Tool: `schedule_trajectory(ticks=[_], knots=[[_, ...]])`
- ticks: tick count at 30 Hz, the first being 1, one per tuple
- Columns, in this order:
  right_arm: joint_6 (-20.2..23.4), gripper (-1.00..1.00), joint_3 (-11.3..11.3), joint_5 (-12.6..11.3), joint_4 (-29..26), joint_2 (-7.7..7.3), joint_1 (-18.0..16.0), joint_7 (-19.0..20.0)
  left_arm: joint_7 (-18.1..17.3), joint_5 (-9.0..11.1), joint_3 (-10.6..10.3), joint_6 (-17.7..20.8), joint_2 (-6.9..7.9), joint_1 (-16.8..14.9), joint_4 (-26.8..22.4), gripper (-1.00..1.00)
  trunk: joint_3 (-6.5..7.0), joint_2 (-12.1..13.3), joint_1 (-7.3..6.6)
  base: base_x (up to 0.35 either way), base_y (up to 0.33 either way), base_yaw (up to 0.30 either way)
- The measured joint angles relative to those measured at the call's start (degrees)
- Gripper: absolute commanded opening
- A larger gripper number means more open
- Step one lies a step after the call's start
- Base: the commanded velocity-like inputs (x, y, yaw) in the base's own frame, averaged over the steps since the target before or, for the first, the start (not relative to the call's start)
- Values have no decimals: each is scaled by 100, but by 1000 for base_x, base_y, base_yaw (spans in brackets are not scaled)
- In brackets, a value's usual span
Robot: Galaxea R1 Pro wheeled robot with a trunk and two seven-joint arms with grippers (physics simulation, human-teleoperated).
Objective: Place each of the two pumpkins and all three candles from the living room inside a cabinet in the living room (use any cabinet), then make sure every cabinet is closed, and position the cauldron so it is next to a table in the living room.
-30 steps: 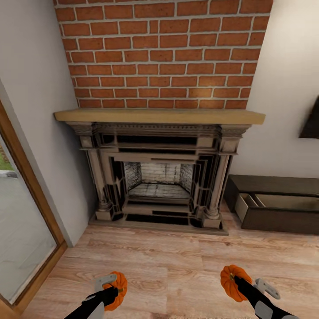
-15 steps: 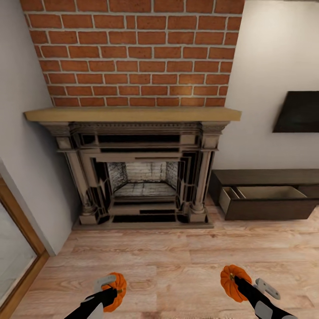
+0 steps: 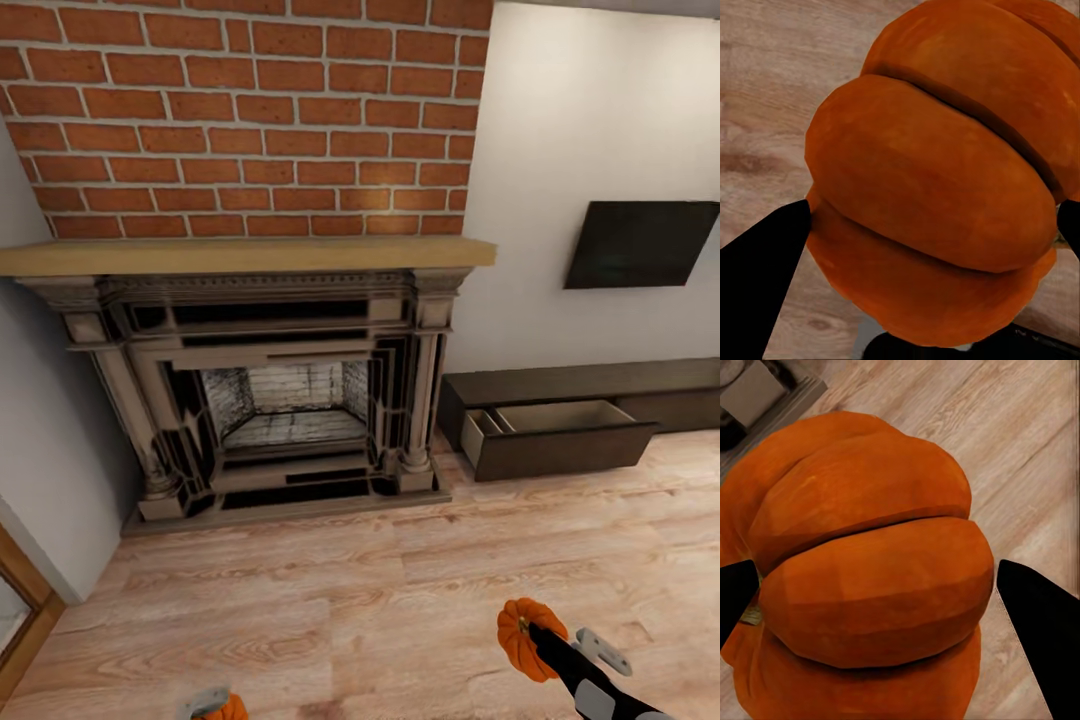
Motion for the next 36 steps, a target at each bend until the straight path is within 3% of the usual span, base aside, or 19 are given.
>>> schedule_trajectory(ticks=[16, 27, 36], knots=[[0, -100, 9, 6, -6, 3, 0, 0, -41, 36, -22, -45, 56, 633, 56, -100, -72, 0, 0, 0, 0, -242], [16, -100, 7, 5, -6, 3, 1, 0, -57, 30, -28, -44, 59, 883, 55, -100, -121, 0, 0, 0, 0, -242], [12, -100, 10, 0, -6, -2, 0, 0, -59, 24, -33, -44, 55, 915, 52, -100, -160, 0, 0, 0, 0, -243]])
